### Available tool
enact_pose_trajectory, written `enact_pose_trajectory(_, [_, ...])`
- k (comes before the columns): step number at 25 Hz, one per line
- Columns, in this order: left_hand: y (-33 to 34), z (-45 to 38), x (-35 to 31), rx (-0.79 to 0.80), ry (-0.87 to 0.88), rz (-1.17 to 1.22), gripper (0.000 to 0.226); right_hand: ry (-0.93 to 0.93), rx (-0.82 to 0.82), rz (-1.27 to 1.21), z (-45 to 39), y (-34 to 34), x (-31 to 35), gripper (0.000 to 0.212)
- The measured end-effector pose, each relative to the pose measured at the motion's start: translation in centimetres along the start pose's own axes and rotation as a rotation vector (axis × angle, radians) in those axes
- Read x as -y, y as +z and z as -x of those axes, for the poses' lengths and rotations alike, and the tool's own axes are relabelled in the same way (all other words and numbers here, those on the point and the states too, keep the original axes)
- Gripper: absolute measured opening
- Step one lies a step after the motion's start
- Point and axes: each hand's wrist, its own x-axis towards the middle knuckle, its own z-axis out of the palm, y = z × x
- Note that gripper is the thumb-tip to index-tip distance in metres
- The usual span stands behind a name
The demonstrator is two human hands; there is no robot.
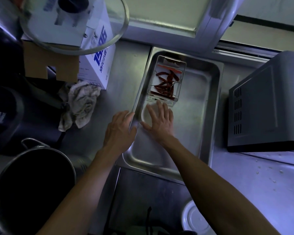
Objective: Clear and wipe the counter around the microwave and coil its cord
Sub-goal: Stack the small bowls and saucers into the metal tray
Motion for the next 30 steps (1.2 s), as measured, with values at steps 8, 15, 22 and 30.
enact_pose_trajectory(8, [-1.3, 1.8, -1.0, 0.011, -0.006, 0.005, 0.051, 0.02, 0.103, -0.068, 1.5, -2.3, 0.7, 0.086])
enact_pose_trajectory(15, [-0.3, 2.8, -4.8, 0.066, 0.168, -0.083, 0.05, 0.089, -0.044, -0.092, 10.1, -5.4, -1.8, 0.074])
enact_pose_trajectory(22, [3.1, 4.3, -11.6, 0.206, 0.355, -0.21, 0.051, 0.237, -0.173, -0.046, 18.8, -8.6, -8.2, 0.071])
enact_pose_trajectory(30, [8.3, 10.0, -21.3, 0.298, 0.548, -0.296, 0.055, 0.411, -0.267, -0.11, 32.4, -9.0, -15.1, 0.069])
